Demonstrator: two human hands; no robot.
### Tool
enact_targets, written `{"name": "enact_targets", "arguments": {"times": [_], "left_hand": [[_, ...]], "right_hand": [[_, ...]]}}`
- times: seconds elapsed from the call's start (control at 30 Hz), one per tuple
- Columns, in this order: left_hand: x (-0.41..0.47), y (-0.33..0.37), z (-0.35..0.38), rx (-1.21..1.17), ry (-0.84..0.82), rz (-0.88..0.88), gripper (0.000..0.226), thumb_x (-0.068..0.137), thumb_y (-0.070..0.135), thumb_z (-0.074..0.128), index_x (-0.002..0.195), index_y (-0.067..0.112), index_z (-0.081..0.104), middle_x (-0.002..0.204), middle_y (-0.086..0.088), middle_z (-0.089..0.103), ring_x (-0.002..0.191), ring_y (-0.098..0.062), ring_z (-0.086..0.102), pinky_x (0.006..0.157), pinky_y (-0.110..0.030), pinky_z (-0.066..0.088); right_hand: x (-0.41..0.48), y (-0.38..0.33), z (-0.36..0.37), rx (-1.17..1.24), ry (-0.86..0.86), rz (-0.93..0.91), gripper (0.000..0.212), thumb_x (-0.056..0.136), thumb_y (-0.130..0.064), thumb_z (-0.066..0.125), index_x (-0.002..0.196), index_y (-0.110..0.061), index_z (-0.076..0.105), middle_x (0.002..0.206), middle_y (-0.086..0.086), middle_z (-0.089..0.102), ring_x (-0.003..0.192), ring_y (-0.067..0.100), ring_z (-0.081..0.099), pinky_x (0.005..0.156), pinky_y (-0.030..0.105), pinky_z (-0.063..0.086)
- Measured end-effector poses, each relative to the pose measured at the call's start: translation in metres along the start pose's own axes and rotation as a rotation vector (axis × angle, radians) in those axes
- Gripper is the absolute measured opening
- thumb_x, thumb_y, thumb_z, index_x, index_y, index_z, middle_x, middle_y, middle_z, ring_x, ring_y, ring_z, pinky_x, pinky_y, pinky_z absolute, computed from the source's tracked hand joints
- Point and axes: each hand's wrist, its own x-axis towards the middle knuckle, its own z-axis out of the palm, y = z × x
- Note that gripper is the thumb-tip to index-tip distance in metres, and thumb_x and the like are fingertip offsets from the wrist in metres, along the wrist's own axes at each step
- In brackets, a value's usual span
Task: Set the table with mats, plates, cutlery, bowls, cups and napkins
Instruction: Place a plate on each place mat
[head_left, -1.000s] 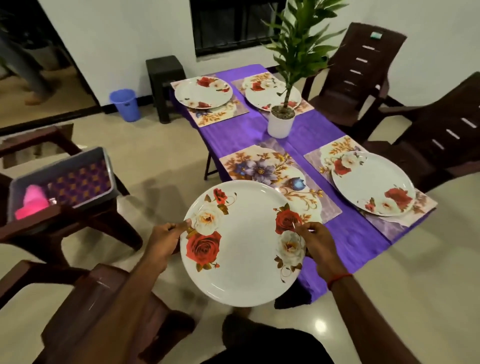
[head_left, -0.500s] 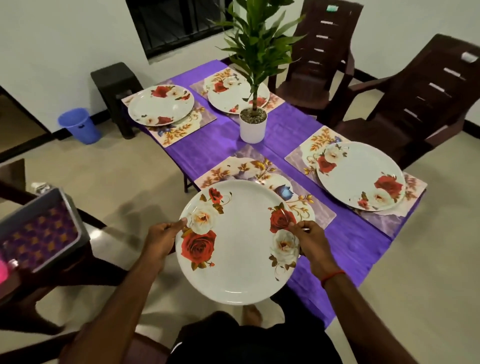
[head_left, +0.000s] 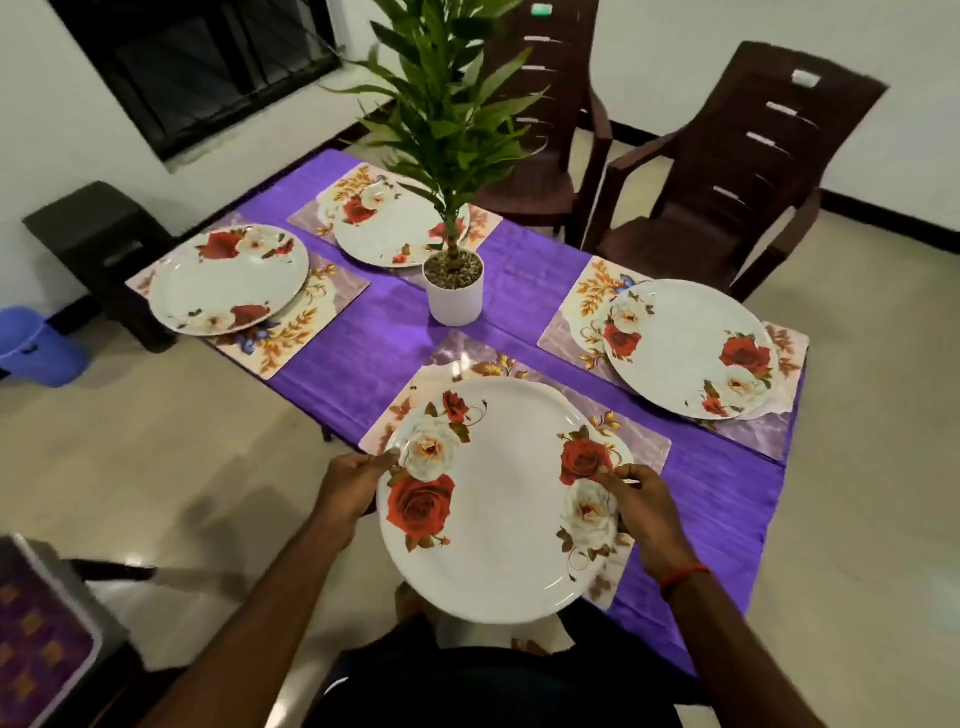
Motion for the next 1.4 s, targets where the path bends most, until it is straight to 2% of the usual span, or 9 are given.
{"name": "enact_targets", "arguments": {"times": [0.17,0.33,0.5,0.6,0.73,1.03,1.23,1.33,1.4], "left_hand": [[0.057,0.023,-0.010,0.126,-0.147,0.055,0.024,0.090,0.032,0.077,0.090,0.008,0.076,0.083,-0.006,0.079,0.081,-0.030,0.076,0.079,-0.046,0.063],[0.093,0.037,-0.008,0.246,-0.260,0.096,0.030,0.089,0.036,0.078,0.080,0.007,0.074,0.077,-0.012,0.077,0.073,-0.029,0.072,0.067,-0.039,0.058],[0.129,0.034,-0.001,0.358,-0.379,0.100,0.065,0.061,0.068,0.077,0.082,0.007,0.074,0.079,-0.018,0.075,0.068,-0.031,0.069,0.064,-0.046,0.055],[0.132,0.040,0.008,0.390,-0.388,0.111,0.038,0.079,0.044,0.082,0.081,0.007,0.073,0.075,-0.011,0.075,0.072,-0.030,0.070,0.066,-0.043,0.056],[0.141,0.039,0.017,0.451,-0.422,0.135,0.018,0.084,0.022,0.082,0.078,0.008,0.073,0.071,-0.007,0.072,0.068,-0.023,0.064,0.059,-0.029,0.047],[0.162,0.044,0.027,0.525,-0.435,0.152,0.015,0.083,0.024,0.084,0.082,0.011,0.077,0.078,-0.006,0.077,0.080,-0.028,0.073,0.078,-0.046,0.060],[0.164,0.049,0.030,0.508,-0.442,0.149,0.019,0.084,0.026,0.082,0.086,0.007,0.077,0.076,-0.008,0.076,0.075,-0.028,0.072,0.067,-0.038,0.056],[0.167,0.054,0.025,0.626,-0.416,0.328,0.019,0.085,0.029,0.081,0.090,0.011,0.077,0.079,0.002,0.075,0.075,-0.017,0.070,0.067,-0.028,0.053],[0.176,0.051,0.013,0.835,-0.351,0.594,0.023,0.087,0.030,0.078,0.104,0.015,0.074,0.100,0.003,0.073,0.094,-0.018,0.066,0.079,-0.031,0.051]], "right_hand": [[0.002,-0.004,0.031,0.072,0.133,0.053,0.026,0.085,-0.036,0.077,0.098,-0.018,0.063,0.083,0.009,0.072,0.068,0.023,0.066,0.063,0.038,0.053],[-0.006,0.003,0.051,0.137,0.287,0.104,0.022,0.086,-0.034,0.077,0.094,-0.020,0.062,0.083,0.010,0.070,0.067,0.020,0.060,0.064,0.035,0.047],[-0.020,0.010,0.057,0.166,0.382,0.134,0.021,0.086,-0.018,0.076,0.100,-0.017,0.061,0.091,0.013,0.072,0.080,0.024,0.069,0.071,0.038,0.057],[-0.020,0.010,0.057,0.098,0.403,0.166,0.034,0.082,-0.003,0.070,0.110,-0.016,0.058,0.101,0.011,0.069,0.090,0.027,0.068,0.075,0.042,0.060],[-0.015,0.010,0.058,0.075,0.443,0.203,0.042,0.076,0.002,0.070,0.112,-0.017,0.059,0.099,0.009,0.070,0.087,0.025,0.069,0.075,0.046,0.061],[0.004,0.013,0.068,0.045,0.478,0.186,0.040,0.084,0.007,0.065,0.116,-0.015,0.060,0.105,0.006,0.063,0.094,0.022,0.063,0.065,0.027,0.053],[0.018,0.021,0.071,0.016,0.490,0.211,0.040,0.087,0.006,0.063,0.121,-0.015,0.064,0.116,0.007,0.068,0.099,0.022,0.064,0.071,0.030,0.057],[0.021,0.019,0.071,0.030,0.521,0.210,0.034,0.090,0.001,0.063,0.120,-0.015,0.064,0.114,0.008,0.067,0.100,0.024,0.064,0.071,0.031,0.056],[0.020,0.018,0.073,0.047,0.529,0.202,0.029,0.093,-0.007,0.063,0.121,-0.013,0.063,0.112,0.008,0.066,0.100,0.026,0.064,0.068,0.028,0.053]]}}
